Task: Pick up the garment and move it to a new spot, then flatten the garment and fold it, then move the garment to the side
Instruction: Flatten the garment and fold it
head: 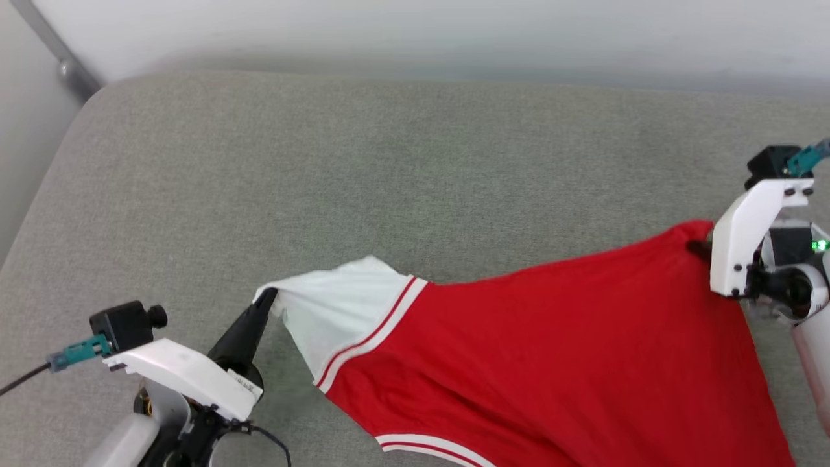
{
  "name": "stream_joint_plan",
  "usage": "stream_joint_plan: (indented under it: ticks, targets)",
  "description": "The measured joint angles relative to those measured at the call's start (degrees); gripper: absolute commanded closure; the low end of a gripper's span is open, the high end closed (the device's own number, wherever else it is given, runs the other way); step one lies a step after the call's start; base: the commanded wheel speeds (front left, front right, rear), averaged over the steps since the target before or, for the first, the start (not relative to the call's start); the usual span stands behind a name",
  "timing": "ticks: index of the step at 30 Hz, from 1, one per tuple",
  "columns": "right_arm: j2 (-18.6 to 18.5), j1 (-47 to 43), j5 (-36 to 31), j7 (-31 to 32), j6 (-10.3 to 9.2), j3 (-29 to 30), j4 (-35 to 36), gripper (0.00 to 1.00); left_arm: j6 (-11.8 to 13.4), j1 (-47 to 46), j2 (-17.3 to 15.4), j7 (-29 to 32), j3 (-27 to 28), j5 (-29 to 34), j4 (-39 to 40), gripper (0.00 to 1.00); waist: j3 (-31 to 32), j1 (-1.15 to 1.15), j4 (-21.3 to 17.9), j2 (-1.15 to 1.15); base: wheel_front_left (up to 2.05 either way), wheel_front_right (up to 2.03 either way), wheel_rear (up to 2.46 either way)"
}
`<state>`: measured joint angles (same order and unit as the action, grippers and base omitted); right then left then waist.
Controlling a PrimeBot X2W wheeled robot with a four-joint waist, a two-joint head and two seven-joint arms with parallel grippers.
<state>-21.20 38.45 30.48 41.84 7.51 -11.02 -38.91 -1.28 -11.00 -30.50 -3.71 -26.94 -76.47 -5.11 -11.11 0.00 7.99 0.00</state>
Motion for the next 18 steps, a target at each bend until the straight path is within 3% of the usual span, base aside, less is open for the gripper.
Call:
stream_joint_plan:
  ticks: [9, 18]
  targets:
    - [-0.51, 7.0, 6.65, -2.13, 0.0, -1.21, 2.19, 1.0, 4.56, -5.77, -4.42, 1.92, 2.58, 2.27, 5.73, 1.0, 3.21, 0.0, -2.75, 0.0, 0.0, 0.0, 0.0]
    - [0.91, 16.03, 8.91, -5.04, -0.01, -1.87, 2.22, 1.0, 8.99, -23.17, -8.05, 9.25, 3.42, 6.21, 6.34, 1.0, 6.64, 0.0, -5.33, 0.0, 0.0, 0.0, 0.0]
